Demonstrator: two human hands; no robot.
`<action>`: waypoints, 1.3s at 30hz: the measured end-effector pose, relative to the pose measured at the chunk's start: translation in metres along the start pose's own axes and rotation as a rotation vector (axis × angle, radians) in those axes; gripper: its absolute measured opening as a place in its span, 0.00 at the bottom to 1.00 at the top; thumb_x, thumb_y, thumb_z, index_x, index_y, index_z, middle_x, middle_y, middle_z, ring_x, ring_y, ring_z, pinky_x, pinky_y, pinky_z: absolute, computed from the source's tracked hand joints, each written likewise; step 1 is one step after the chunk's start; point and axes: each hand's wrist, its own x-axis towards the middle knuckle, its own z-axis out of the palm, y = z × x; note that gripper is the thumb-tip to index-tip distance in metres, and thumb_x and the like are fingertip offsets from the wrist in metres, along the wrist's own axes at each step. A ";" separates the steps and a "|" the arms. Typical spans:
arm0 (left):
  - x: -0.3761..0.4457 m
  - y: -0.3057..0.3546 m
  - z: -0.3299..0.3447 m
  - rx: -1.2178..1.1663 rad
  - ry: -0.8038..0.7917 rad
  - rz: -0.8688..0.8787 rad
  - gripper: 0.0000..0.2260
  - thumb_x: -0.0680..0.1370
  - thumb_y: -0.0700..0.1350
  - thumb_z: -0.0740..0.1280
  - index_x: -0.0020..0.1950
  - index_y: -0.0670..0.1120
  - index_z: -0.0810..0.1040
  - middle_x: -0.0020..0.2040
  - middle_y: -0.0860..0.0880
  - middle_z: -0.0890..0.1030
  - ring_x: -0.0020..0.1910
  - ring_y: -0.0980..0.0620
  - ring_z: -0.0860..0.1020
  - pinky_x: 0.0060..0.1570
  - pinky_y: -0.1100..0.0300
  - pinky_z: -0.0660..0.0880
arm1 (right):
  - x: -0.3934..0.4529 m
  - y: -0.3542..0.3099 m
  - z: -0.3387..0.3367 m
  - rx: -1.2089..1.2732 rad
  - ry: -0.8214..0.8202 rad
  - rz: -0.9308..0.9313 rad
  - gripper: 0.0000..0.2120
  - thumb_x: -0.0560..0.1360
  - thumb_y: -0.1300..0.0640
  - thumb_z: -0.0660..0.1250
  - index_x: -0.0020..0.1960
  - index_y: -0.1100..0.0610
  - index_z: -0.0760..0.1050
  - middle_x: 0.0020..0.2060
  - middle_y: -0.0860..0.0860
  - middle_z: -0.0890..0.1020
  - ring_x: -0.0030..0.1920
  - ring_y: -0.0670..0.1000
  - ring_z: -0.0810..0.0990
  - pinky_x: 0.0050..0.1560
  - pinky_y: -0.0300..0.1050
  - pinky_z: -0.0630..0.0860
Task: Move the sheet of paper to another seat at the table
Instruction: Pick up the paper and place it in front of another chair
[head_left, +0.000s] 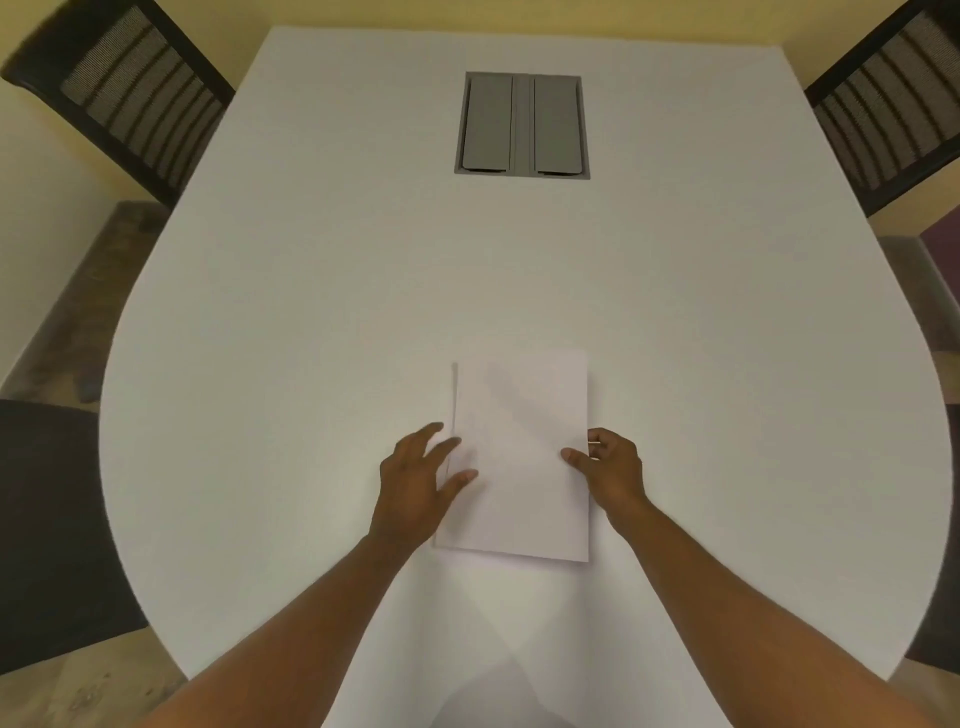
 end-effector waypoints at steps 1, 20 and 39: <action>0.003 0.005 -0.007 -0.057 0.014 -0.074 0.30 0.78 0.70 0.61 0.70 0.52 0.82 0.74 0.49 0.78 0.72 0.44 0.76 0.69 0.44 0.74 | -0.005 -0.004 -0.004 0.020 -0.002 -0.002 0.11 0.71 0.59 0.82 0.49 0.52 0.83 0.48 0.53 0.88 0.53 0.58 0.86 0.54 0.53 0.83; 0.019 0.131 -0.101 -1.186 -0.208 -0.449 0.12 0.81 0.42 0.75 0.63 0.40 0.85 0.59 0.41 0.88 0.58 0.39 0.87 0.58 0.47 0.84 | -0.130 -0.043 -0.102 0.298 -0.233 -0.129 0.15 0.75 0.58 0.79 0.60 0.56 0.82 0.52 0.54 0.89 0.55 0.62 0.87 0.54 0.60 0.79; 0.013 0.249 -0.036 -1.158 -0.231 -0.294 0.05 0.82 0.45 0.75 0.56 0.46 0.86 0.52 0.48 0.89 0.50 0.45 0.87 0.55 0.47 0.85 | -0.242 0.034 -0.176 0.394 0.175 0.011 0.09 0.74 0.61 0.79 0.53 0.55 0.84 0.45 0.47 0.90 0.43 0.48 0.89 0.41 0.45 0.85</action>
